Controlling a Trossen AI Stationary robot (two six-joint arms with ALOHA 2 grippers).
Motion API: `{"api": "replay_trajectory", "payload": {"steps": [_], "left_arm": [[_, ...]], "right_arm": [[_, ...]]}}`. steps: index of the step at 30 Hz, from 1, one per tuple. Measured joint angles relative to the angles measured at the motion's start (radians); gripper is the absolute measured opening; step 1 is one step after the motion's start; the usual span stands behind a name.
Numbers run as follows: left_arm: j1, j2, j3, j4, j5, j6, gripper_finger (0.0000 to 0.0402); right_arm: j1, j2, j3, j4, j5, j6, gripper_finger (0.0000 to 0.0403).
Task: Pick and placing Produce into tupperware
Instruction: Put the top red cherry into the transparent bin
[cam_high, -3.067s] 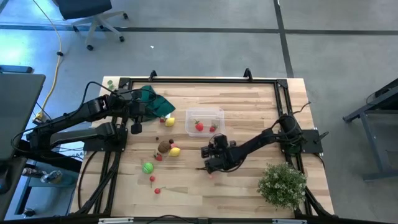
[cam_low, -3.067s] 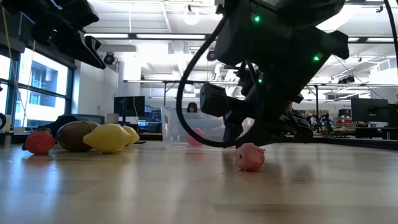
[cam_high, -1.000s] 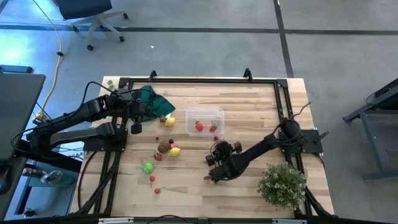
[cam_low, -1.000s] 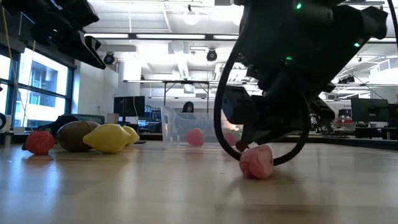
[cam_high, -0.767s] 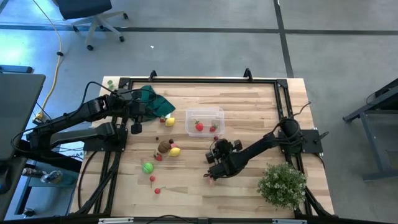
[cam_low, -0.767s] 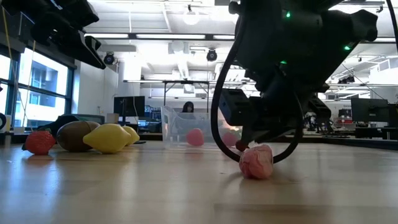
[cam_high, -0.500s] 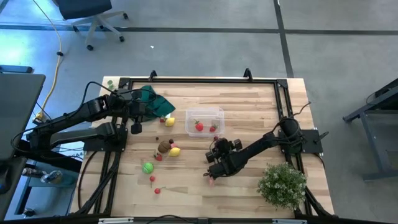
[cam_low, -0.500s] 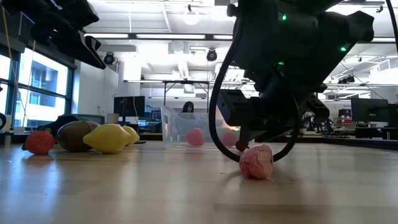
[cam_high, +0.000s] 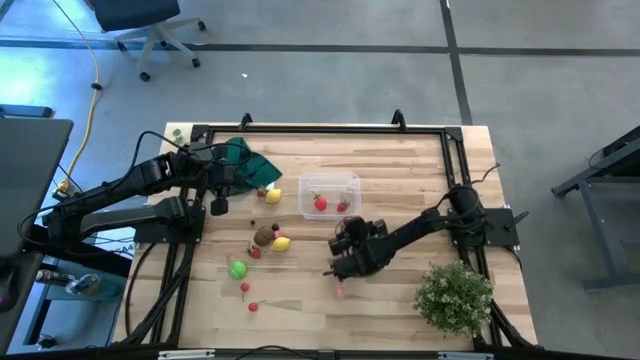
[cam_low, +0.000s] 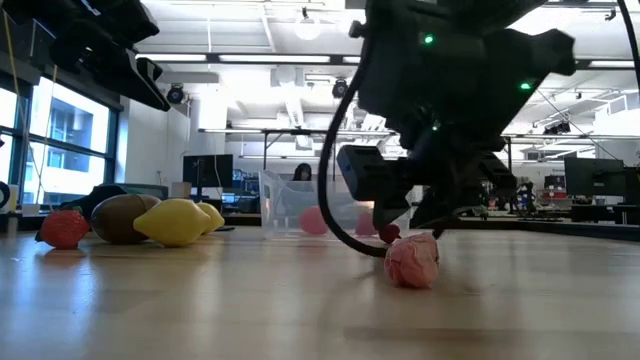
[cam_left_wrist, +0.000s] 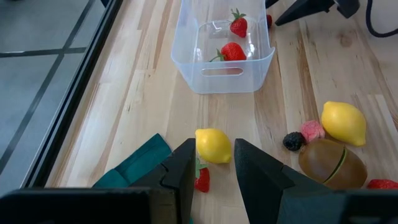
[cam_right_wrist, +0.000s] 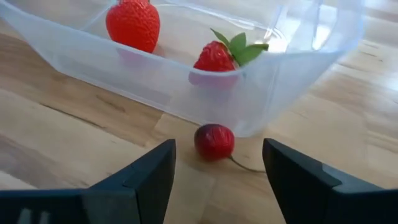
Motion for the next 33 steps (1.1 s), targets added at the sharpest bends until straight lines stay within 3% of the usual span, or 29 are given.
{"api": "replay_trajectory", "payload": {"steps": [23,33], "left_arm": [[0.0,0.0,0.0,0.0,0.0,0.0,0.0099],[0.0,0.0,0.0,0.0,0.0,0.0,0.0099]], "right_arm": [[-0.05,0.0,-0.039,0.068,-0.046,0.013,0.0233],[-0.063,0.0,-0.039,0.076,-0.055,0.011,0.0195]]}}
